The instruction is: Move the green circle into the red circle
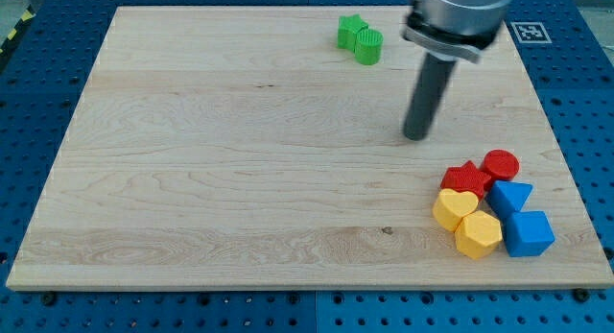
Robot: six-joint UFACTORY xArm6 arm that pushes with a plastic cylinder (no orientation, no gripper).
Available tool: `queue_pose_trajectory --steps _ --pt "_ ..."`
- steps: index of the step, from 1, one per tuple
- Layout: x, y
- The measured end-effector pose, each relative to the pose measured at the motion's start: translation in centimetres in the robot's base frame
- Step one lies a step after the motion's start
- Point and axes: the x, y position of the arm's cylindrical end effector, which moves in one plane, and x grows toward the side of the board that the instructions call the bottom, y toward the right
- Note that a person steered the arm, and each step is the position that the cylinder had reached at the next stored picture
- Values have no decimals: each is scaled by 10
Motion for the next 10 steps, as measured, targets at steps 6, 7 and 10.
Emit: queue_pose_trajectory --steps 6,7,10 --pt "-212 -54" --pt "-197 -54" --pt "-141 9"
